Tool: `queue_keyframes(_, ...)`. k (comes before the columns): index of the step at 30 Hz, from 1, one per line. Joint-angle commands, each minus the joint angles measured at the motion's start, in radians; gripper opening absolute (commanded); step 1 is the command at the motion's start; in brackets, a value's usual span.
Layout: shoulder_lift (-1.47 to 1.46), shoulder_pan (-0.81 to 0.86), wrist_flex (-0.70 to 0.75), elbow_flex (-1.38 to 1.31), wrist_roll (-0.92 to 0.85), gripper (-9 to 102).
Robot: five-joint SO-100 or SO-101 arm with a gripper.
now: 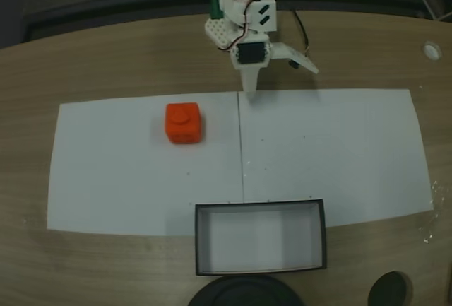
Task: Grab a orange square and put it in the box.
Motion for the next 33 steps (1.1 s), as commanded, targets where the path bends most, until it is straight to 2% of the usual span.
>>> queue_keyframes(1,0.018,-0.005,0.003,-0.052,0.008,0)
queue_keyframes(17,0.018,-0.005,0.002,-0.052,0.008,0)
queue_keyframes(21,0.018,0.028,-0.063,-0.051,0.005,2)
queue_keyframes(27,0.017,0.268,-0.27,-0.137,0.005,18)
queue_keyframes(30,-0.014,0.316,-0.278,-0.245,0.005,26)
queue_keyframes(33,-0.083,0.37,-0.218,-0.344,0.011,33)
